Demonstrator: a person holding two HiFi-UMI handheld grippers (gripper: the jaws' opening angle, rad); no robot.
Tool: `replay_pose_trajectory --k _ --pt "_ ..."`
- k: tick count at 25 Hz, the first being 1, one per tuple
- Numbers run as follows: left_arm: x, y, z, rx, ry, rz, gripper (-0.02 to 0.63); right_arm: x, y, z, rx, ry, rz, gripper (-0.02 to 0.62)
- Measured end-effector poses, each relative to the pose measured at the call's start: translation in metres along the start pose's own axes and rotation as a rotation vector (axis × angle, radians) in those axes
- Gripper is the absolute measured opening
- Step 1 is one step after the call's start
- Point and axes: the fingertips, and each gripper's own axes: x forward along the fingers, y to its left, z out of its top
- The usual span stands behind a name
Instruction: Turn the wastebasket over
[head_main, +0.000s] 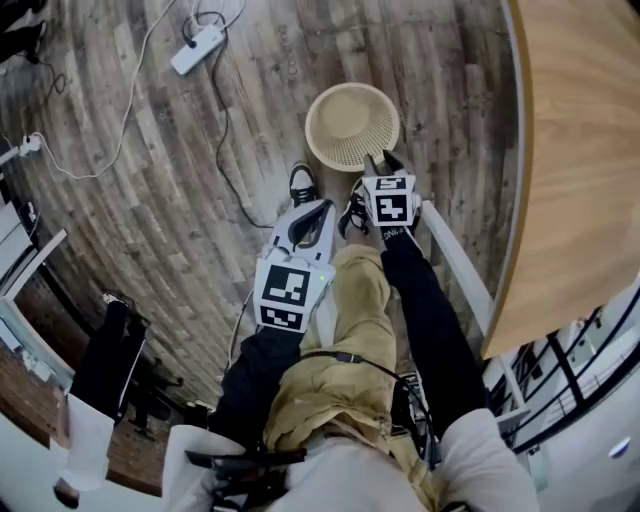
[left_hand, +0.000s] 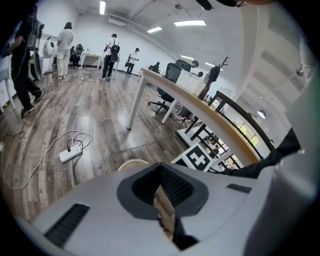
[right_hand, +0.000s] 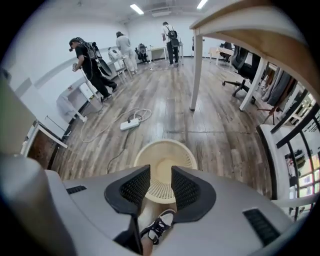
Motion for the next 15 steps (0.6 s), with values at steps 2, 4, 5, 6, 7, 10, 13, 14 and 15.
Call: replay_pose_trajectory --k 2,4,5,6,7,10,13,14,15 --pt "-0.010 -0.006 0.020 0.020 -0.019 0.000 0.002 -0.033 0.011 0.022 -0.008 -0.052 0.017 0.121" --pt "-0.021 -0.014 0.040 0.037 -0.038 0.006 0.002 -0.068 0.021 0.041 -0.020 -0.097 0.032 0.080" --pt "-0.028 -0.017 0.051 0.043 -0.050 0.009 0.002 -0.086 0.027 0.051 -0.027 -0.120 0.040 0.058" --pt "-0.036 -0.021 0.061 0.048 -0.062 0.012 0.002 -0.105 0.033 0.062 -0.030 -0.145 0.052 0.044" --pt "-0.044 -0.025 0.072 0.054 -0.076 0.014 0.002 -0.125 0.040 0.073 -0.031 -0.174 0.067 0.036" --pt "-0.068 -0.035 0.107 0.078 -0.128 0.021 0.002 -0.179 0.057 0.111 -0.046 -0.263 0.093 0.023" --pt "-0.094 -0.050 0.145 0.103 -0.193 0.035 0.002 -0.233 0.068 0.137 -0.063 -0.322 0.102 0.021" --pt "-0.106 -0.056 0.153 0.105 -0.202 0.042 0.002 -0.253 0.073 0.141 -0.058 -0.335 0.108 0.021" --pt "-0.117 -0.061 0.161 0.103 -0.209 0.051 0.002 -0.273 0.078 0.146 -0.052 -0.351 0.114 0.021"
